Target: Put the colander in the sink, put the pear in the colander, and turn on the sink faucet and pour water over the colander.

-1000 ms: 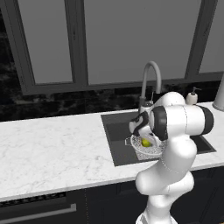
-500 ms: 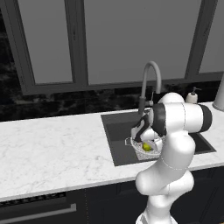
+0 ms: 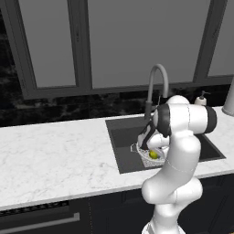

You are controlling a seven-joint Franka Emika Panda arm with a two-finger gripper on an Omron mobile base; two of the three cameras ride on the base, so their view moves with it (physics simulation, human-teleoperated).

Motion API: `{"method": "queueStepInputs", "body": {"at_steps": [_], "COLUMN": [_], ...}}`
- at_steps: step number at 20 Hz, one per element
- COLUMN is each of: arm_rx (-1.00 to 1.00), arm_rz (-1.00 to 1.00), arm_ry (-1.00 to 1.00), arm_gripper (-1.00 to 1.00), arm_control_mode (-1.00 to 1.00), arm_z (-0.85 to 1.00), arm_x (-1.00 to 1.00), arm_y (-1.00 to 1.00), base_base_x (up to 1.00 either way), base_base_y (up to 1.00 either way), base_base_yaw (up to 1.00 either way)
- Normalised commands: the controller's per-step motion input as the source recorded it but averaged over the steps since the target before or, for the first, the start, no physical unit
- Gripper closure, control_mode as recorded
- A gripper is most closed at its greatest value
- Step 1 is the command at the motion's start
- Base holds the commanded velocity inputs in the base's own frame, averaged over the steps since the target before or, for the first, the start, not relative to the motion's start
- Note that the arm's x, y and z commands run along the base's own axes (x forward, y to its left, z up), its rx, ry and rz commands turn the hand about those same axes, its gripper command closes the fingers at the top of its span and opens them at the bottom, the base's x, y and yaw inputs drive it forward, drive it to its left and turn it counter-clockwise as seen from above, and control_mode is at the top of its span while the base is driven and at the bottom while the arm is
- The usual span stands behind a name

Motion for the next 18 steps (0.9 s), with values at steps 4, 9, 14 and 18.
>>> {"method": "queueStepInputs", "body": {"at_steps": [4,9,14,18], "arm_rx": [0.00,0.00,0.00,0.06], "arm_rz": [0.01,0.00,0.01,0.04], "arm_ry": [0.00,0.00,0.00,0.00], "arm_gripper": [-1.00,-1.00,-1.00,-1.00], "arm_control_mode": [-1.00,-1.00,-1.00,-1.00], "arm_z": [0.00,0.00,0.02,0.37], "arm_x": [0.00,0.00,0.00,-0.13], "arm_y": [0.00,0.00,0.00,0.00], "base_base_x": [0.00,0.00,0.00,0.00], "base_base_y": [0.00,0.00,0.00,0.00], "base_base_yaw": [0.00,0.00,0.00,0.00]}}
